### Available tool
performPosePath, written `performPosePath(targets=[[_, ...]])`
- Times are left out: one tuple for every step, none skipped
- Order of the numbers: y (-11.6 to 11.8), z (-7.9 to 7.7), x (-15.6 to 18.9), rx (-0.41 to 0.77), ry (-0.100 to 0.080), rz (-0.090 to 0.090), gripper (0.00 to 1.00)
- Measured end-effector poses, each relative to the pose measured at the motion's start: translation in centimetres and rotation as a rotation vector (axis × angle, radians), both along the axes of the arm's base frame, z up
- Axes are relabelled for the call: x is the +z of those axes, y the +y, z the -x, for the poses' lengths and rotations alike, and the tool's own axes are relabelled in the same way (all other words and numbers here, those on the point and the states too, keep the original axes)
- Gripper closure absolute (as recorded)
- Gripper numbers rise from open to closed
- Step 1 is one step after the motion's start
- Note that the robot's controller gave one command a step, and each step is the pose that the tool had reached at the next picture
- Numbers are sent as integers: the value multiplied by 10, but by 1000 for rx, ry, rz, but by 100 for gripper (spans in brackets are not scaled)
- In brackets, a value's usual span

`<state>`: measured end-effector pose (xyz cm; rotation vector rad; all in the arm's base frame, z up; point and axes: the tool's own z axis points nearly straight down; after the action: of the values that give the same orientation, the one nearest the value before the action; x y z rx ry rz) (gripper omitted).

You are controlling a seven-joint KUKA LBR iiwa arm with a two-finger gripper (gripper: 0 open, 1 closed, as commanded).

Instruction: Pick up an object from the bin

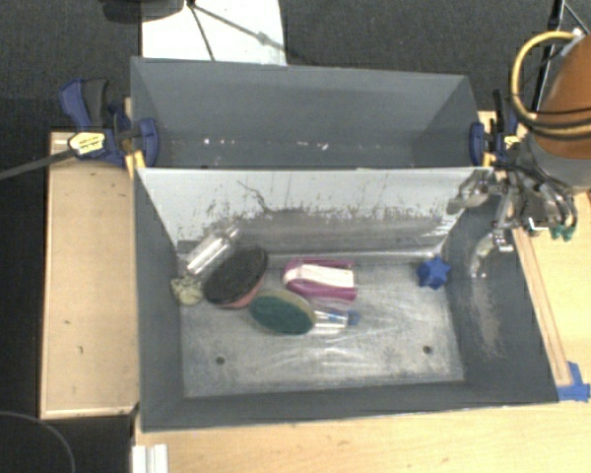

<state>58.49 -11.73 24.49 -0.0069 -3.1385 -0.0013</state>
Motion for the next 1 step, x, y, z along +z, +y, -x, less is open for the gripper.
performPosePath(targets=[[1,-2,4,5,-8,1,100]])
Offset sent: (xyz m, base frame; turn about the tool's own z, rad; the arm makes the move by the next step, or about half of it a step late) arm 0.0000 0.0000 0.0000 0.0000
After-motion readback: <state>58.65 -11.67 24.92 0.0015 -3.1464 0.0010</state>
